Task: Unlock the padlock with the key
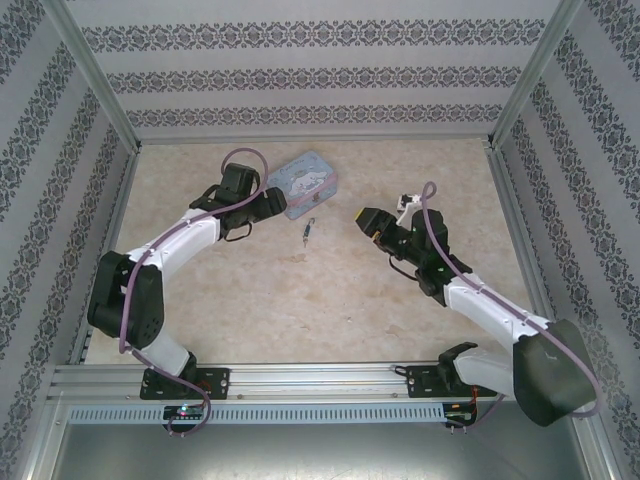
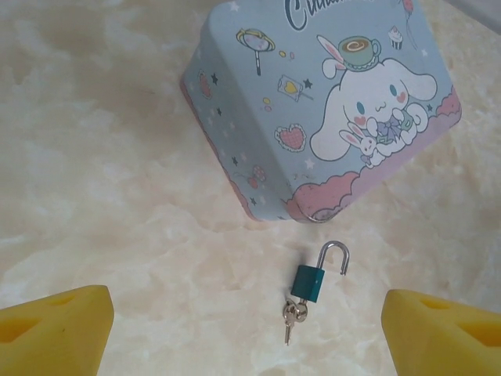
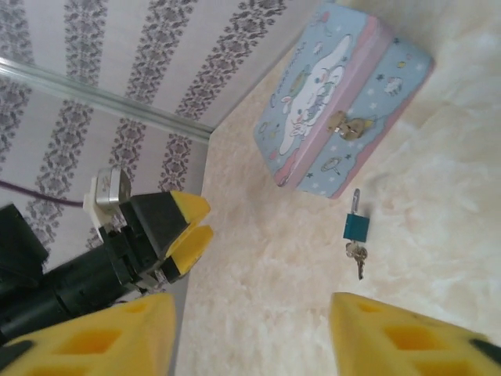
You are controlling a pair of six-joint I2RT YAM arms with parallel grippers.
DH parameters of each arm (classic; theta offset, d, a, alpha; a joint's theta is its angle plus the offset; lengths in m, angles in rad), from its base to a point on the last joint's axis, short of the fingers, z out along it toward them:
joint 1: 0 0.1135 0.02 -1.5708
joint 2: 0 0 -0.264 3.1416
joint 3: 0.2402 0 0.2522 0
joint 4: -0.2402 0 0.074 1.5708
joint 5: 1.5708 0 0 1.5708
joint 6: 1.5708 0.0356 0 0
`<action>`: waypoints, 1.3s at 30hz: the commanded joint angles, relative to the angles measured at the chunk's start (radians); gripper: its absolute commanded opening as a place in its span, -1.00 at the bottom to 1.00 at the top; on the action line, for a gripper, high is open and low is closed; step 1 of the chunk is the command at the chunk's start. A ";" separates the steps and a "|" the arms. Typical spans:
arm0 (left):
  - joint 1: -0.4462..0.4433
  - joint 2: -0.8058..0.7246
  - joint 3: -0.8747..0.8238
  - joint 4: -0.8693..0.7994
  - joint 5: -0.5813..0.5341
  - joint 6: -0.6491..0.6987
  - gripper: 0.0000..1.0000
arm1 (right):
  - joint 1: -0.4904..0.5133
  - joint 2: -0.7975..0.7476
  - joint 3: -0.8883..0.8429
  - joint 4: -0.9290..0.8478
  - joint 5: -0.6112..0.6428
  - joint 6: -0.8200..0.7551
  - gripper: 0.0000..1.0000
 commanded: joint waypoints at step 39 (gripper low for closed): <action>-0.385 0.383 0.302 0.052 0.073 -0.024 0.79 | -0.296 -0.328 -0.202 -0.153 -0.098 0.047 0.72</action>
